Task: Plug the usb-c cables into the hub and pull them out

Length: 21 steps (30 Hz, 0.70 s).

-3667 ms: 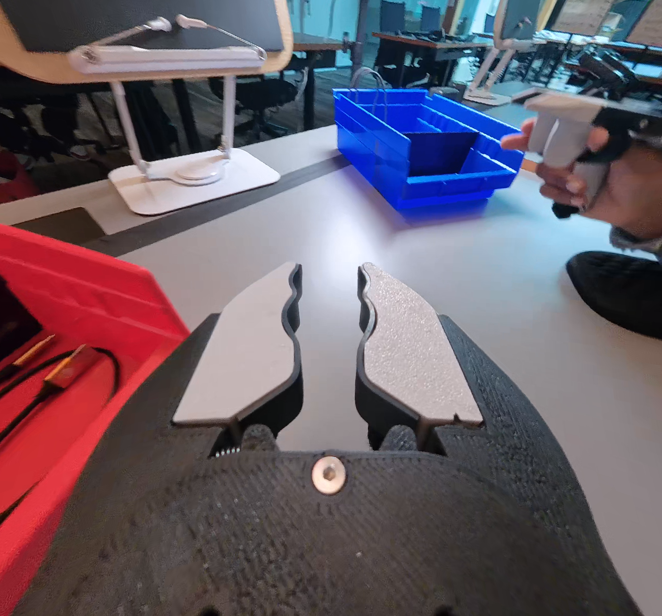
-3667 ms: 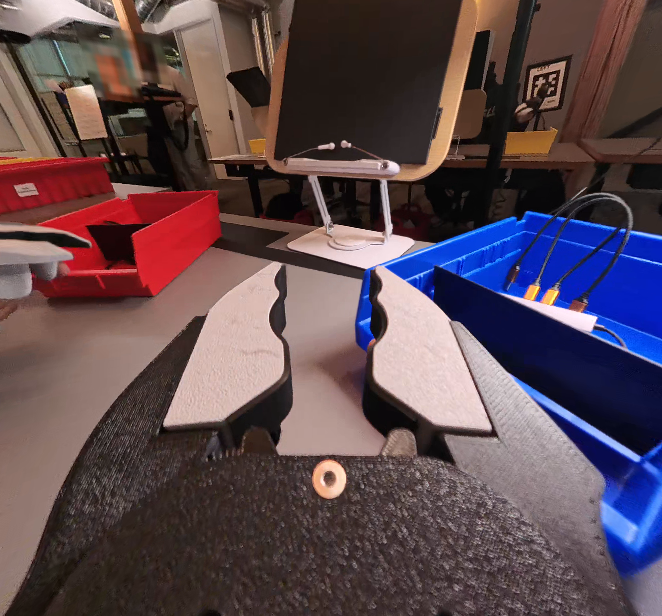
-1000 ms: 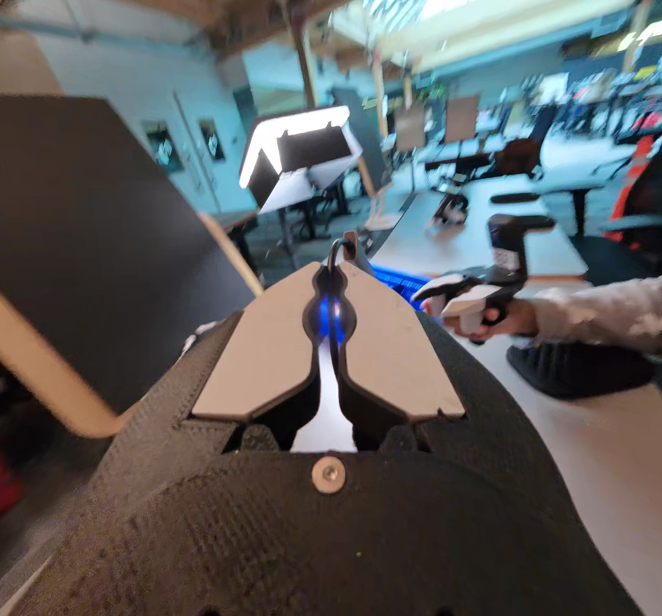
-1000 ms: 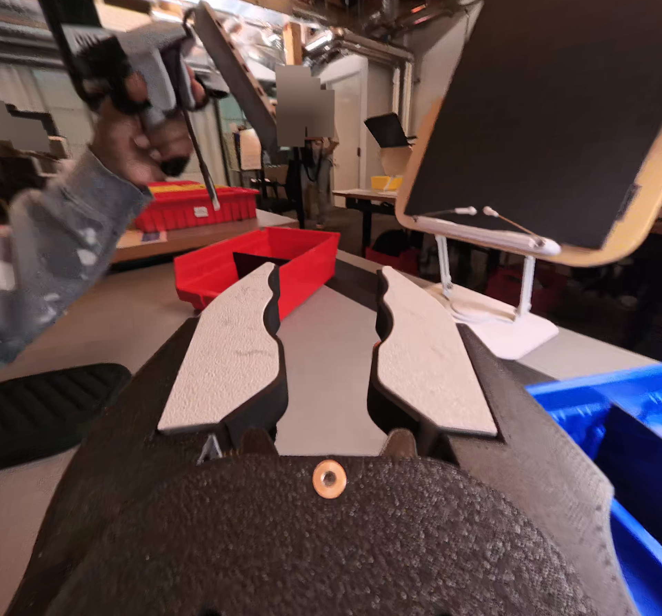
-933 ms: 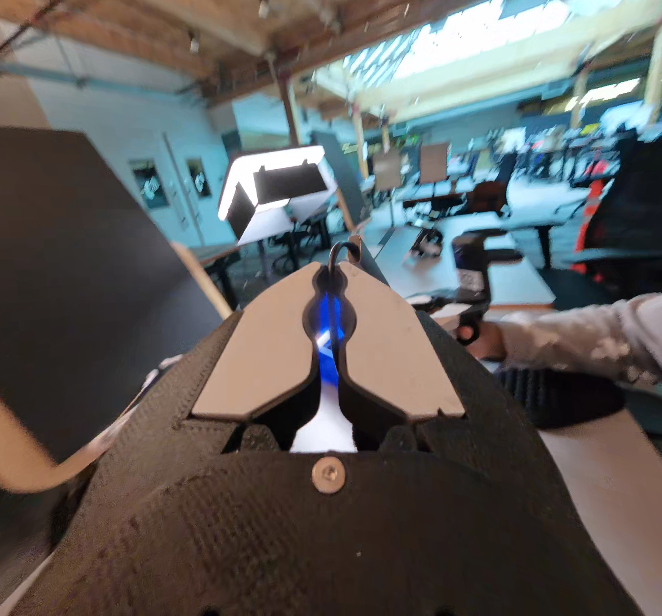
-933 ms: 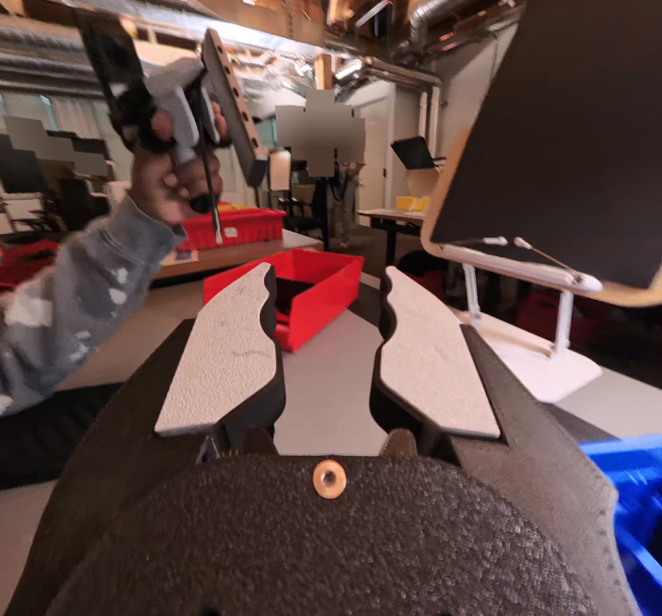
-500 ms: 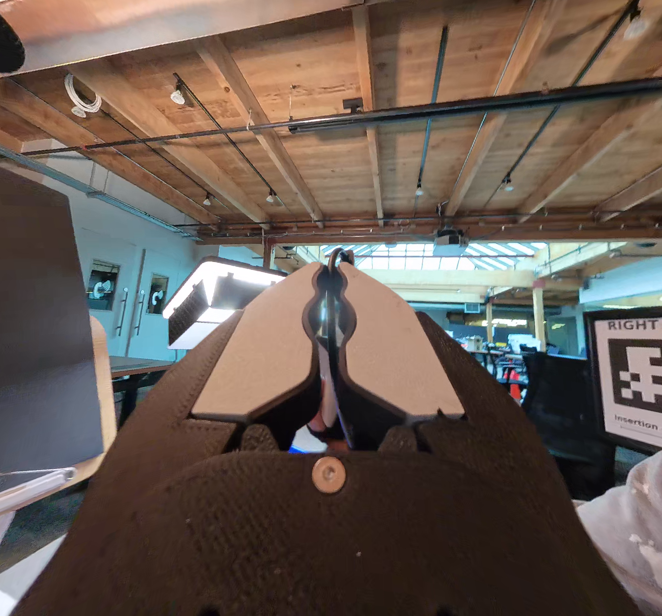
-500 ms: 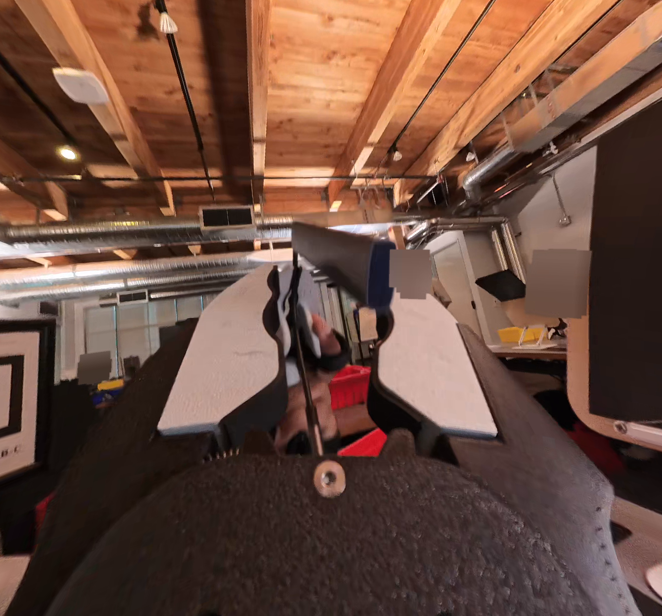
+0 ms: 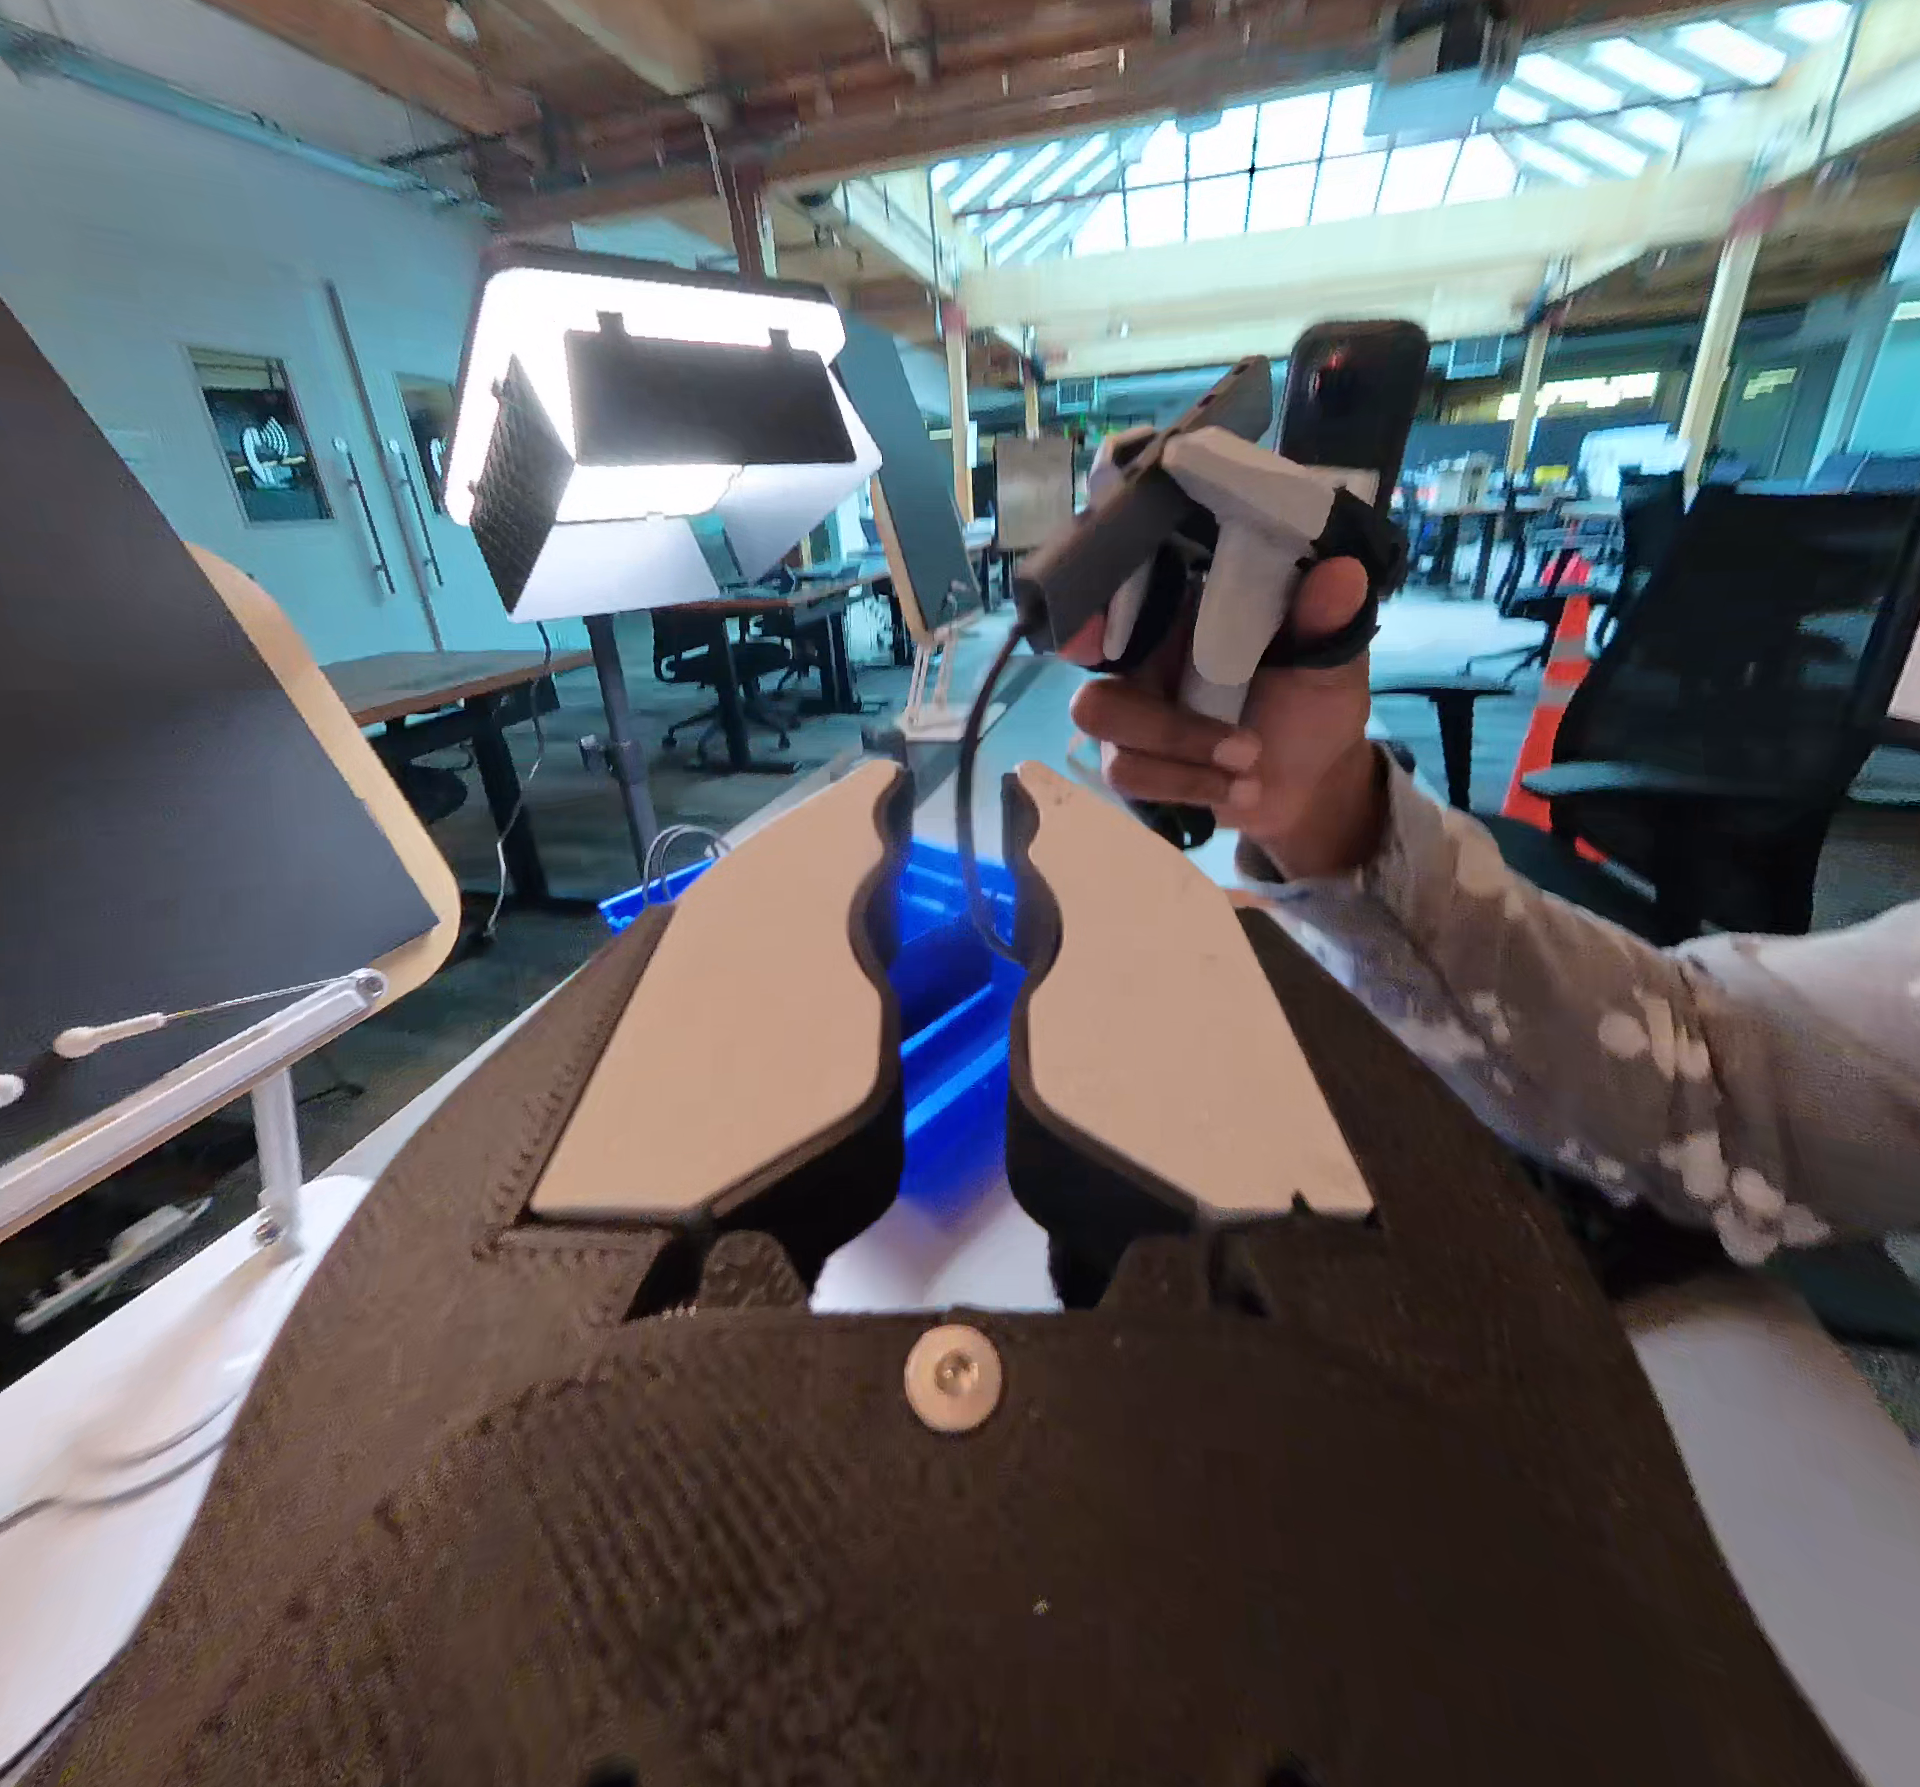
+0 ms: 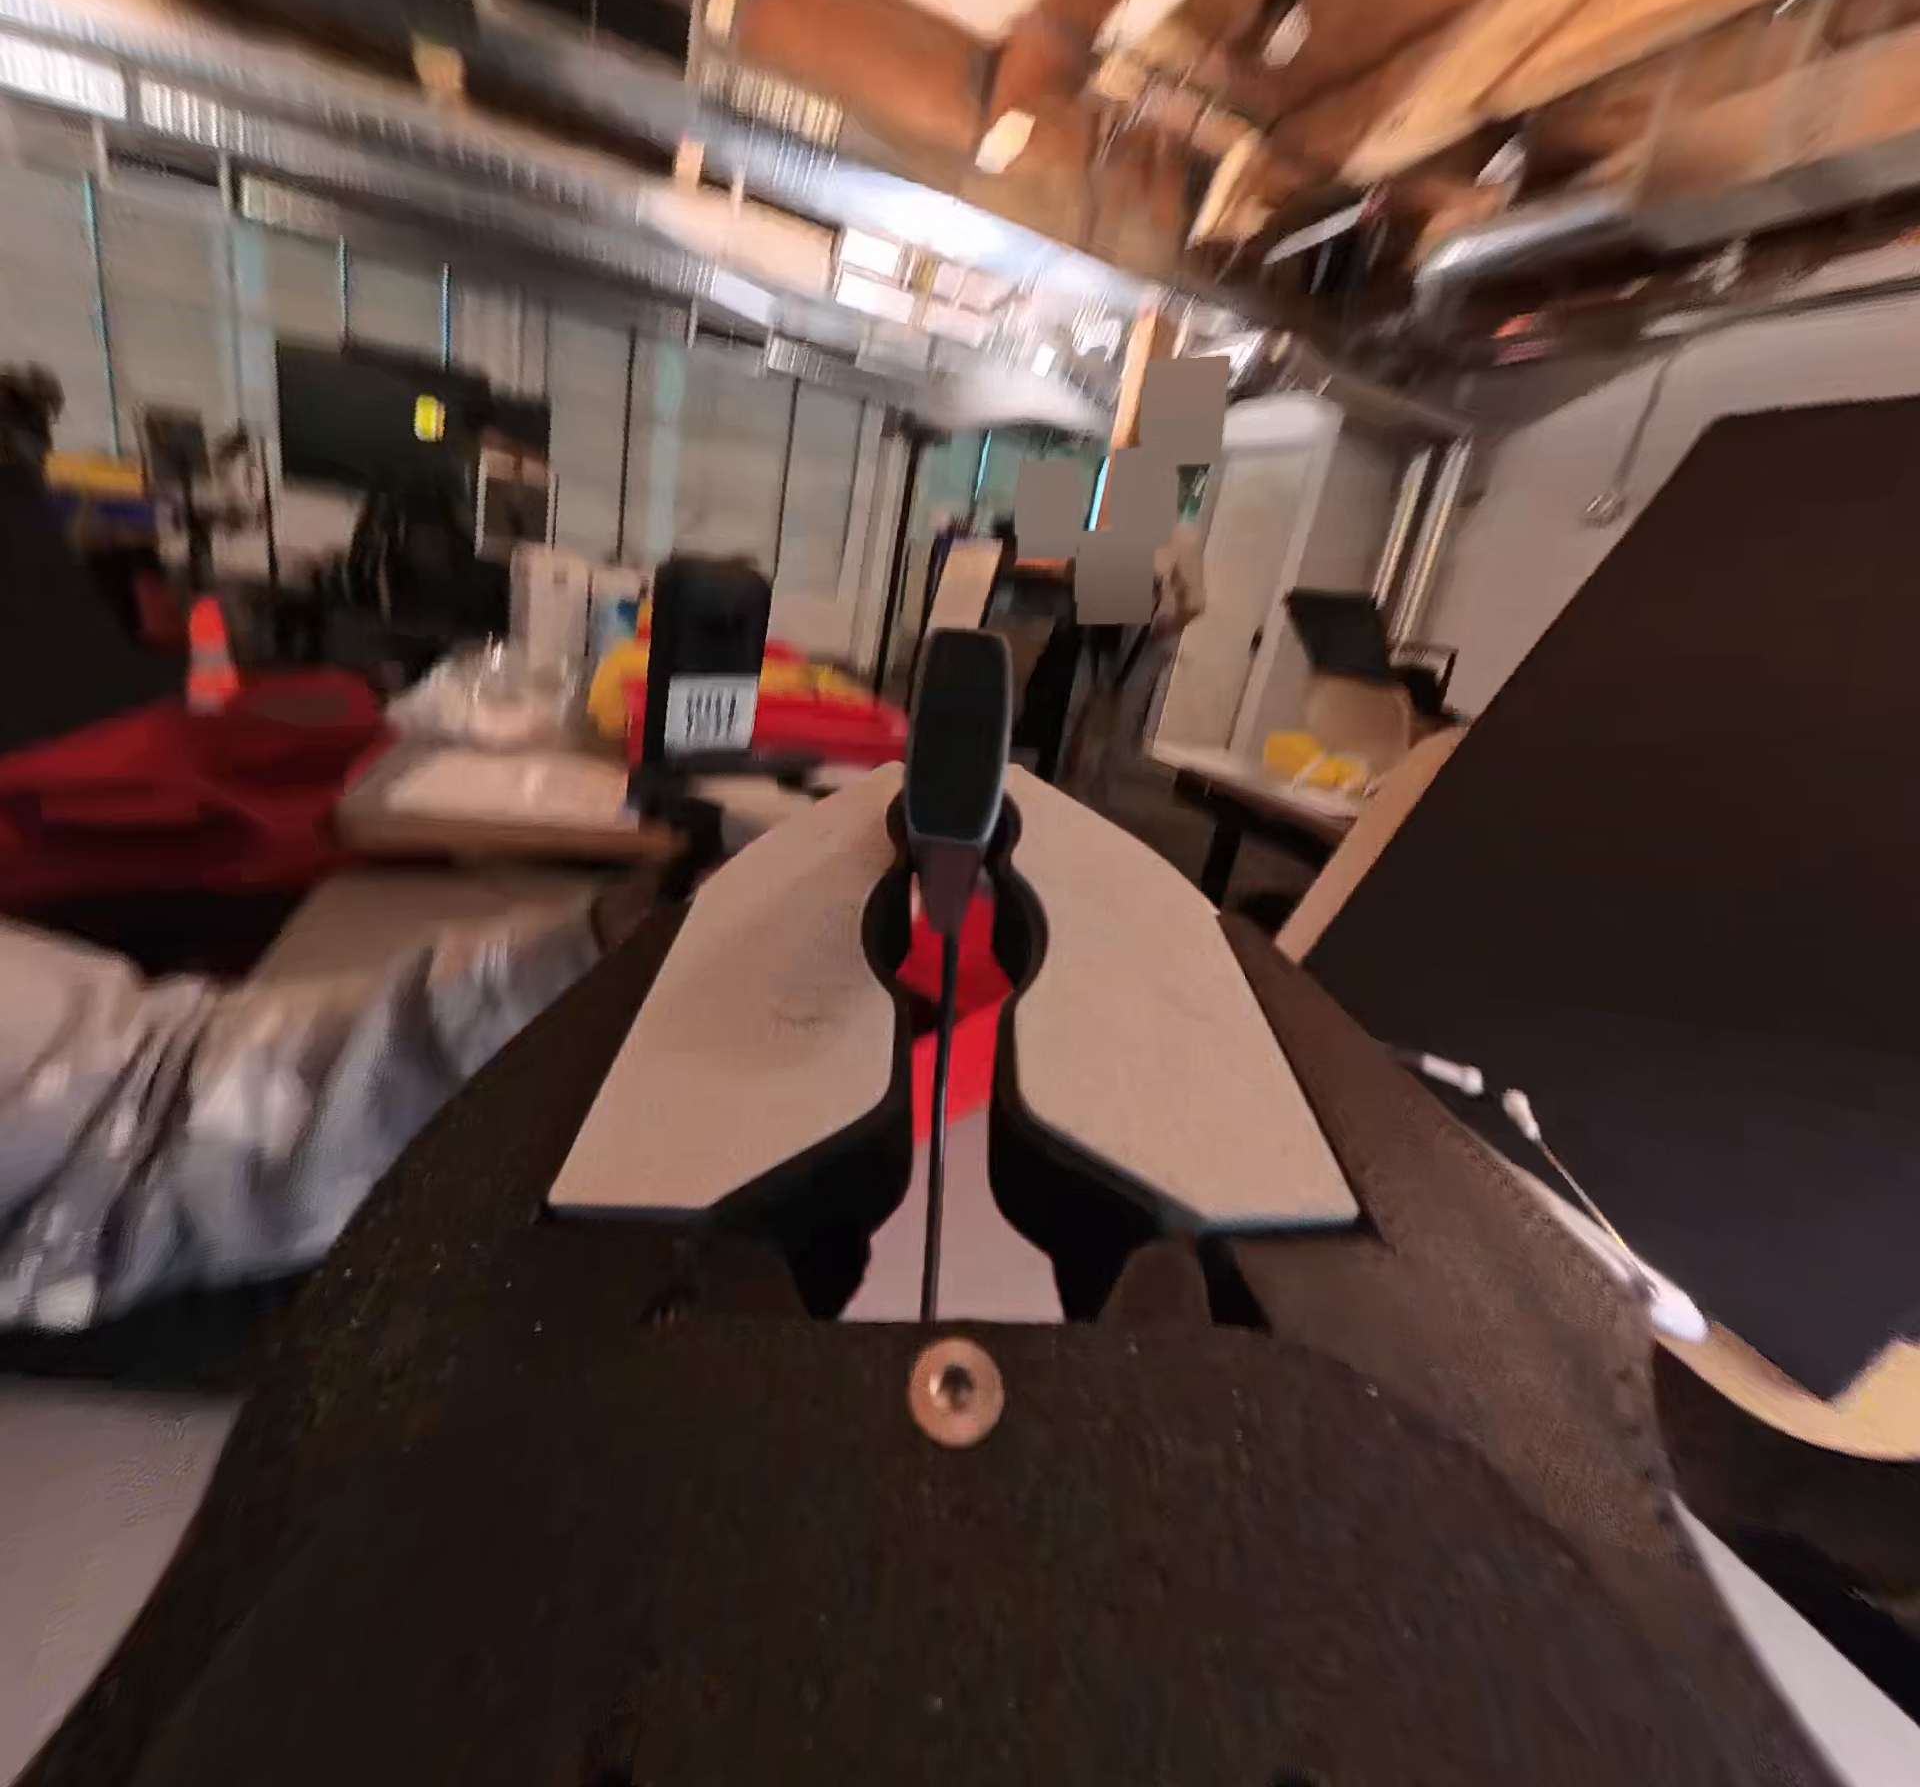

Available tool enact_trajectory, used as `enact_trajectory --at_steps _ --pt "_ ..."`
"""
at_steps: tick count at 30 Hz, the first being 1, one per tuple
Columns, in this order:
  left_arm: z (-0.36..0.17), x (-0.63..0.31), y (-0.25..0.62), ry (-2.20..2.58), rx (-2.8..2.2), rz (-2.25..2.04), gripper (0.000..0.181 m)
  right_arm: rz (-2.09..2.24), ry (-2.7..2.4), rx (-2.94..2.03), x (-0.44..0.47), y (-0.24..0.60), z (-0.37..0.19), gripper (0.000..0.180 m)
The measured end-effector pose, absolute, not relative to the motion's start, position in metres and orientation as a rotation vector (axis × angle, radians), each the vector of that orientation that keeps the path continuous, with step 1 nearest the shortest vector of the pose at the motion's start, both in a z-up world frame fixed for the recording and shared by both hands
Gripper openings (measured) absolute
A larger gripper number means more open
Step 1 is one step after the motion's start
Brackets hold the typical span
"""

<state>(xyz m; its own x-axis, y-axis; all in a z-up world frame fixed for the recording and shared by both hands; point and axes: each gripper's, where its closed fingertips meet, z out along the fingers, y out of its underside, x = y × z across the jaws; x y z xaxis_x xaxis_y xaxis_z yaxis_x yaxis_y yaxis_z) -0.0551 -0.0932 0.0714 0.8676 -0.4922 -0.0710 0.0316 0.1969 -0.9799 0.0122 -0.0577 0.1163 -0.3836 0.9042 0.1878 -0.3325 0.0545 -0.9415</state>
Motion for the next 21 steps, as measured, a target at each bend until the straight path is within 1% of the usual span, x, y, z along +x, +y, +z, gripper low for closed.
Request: enact_trajectory --at_steps 2,5,8,11,13,14,18,21 --pt "0.066 -0.051 -0.097 0.472 -1.386 -0.357 0.018 1.395 -1.557 -0.624 0.016 -0.065 0.085 0.010" --pt "0.040 -0.035 -0.096 0.623 -1.540 -0.289 0.023 1.149 -1.820 -0.540 0.018 -0.075 0.039 0.010" --pt "0.011 -0.008 -0.099 0.825 -1.642 -0.264 0.030 1.174 -1.925 -0.514 0.016 -0.093 0.023 0.010" --pt "-0.003 0.011 -0.099 0.922 -1.671 -0.254 0.028 1.273 -1.936 -0.455 0.016 -0.113 0.024 0.010" --pt "-0.004 0.018 -0.098 0.956 -1.646 -0.224 0.013 1.288 -1.902 -0.429 0.013 -0.119 0.029 0.010" --pt "-0.001 0.018 -0.097 0.951 -1.628 -0.208 0.010 1.306 -1.869 -0.422 0.012 -0.119 0.034 0.010" --pt "0.034 0.015 -0.099 0.818 -1.451 -0.283 0.010 1.484 -1.629 -0.421 0.012 -0.111 0.069 0.011" --pt "0.055 0.011 -0.102 0.703 -1.323 -0.429 0.010 1.563 -1.521 -0.449 0.009 -0.102 0.080 0.015"
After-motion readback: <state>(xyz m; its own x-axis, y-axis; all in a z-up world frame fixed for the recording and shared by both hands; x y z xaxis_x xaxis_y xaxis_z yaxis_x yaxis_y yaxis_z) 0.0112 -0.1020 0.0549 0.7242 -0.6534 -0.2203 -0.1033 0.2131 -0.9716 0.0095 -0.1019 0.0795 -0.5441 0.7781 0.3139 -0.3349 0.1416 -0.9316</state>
